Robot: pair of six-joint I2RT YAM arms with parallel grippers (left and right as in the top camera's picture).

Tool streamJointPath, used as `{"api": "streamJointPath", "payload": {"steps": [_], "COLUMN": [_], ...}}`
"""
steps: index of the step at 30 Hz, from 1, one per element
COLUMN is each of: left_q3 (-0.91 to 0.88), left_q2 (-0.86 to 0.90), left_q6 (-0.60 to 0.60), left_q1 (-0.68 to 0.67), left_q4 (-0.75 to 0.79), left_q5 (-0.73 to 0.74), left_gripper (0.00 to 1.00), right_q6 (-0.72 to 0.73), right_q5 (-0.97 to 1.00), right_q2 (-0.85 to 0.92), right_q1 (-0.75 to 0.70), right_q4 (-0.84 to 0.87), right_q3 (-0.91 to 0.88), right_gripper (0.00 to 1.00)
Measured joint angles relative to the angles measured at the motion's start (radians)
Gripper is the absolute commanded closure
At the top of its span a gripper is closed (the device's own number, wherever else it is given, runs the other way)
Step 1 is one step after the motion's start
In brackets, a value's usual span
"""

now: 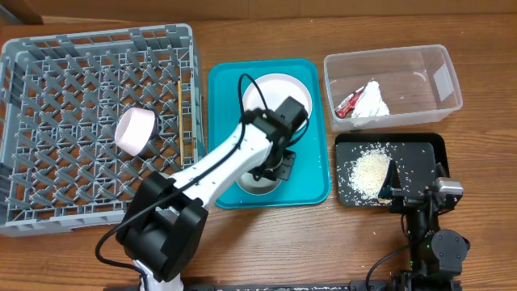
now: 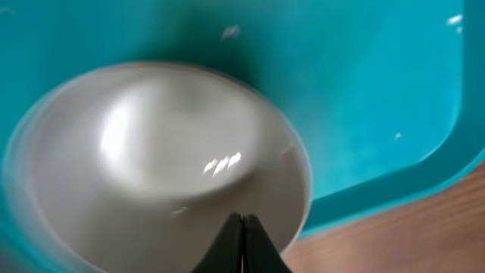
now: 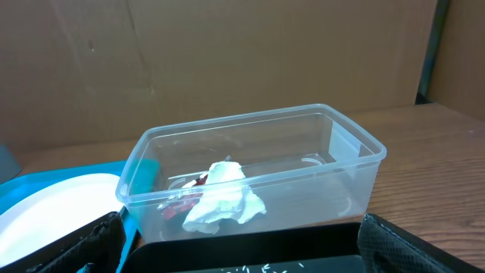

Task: Sort waste into correct bins and load items into the dishwasher
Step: 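Carry the small white bowl into the dish rack and release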

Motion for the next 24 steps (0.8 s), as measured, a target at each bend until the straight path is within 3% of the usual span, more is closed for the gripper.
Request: {"api": "streamJointPath", "payload": {"steps": [1, 2, 4, 9, 18, 24], "left_q3": [0.034, 0.088, 0.179, 0.256, -0.044, -0.119], "left_q2": [0.000, 0.003, 0.002, -0.013, -0.008, -0.008], "left_q6": [-0.006, -0.021, -0.051, -0.094, -0.138, -0.143], "left_q1": [0.008, 0.018, 0.041, 0.099, 0.109, 0.134], "left_q4": [-0.051, -0.130, -0.248, -0.341, -0.141, -0.037], "left_q5": [-0.018, -0.048, -0.106, -0.195, -0.210, -0.176], "left_gripper": [0.59, 0.47, 0.41, 0.45, 0.68, 0.77], "right_q6": [0.000, 0.000, 0.000, 0.000, 0.000, 0.001], "right_q5": [0.000, 0.000, 0.000, 0.000, 0.000, 0.000], "right_q2": [0.000, 0.000, 0.000, 0.000, 0.000, 0.000], "right_q1": [0.000, 0.000, 0.000, 0.000, 0.000, 0.000], "right_q4": [0.000, 0.000, 0.000, 0.000, 0.000, 0.000], "right_q3": [0.000, 0.000, 0.000, 0.000, 0.000, 0.000], "right_gripper": [0.00, 0.00, 0.00, 0.00, 0.00, 0.00]}}
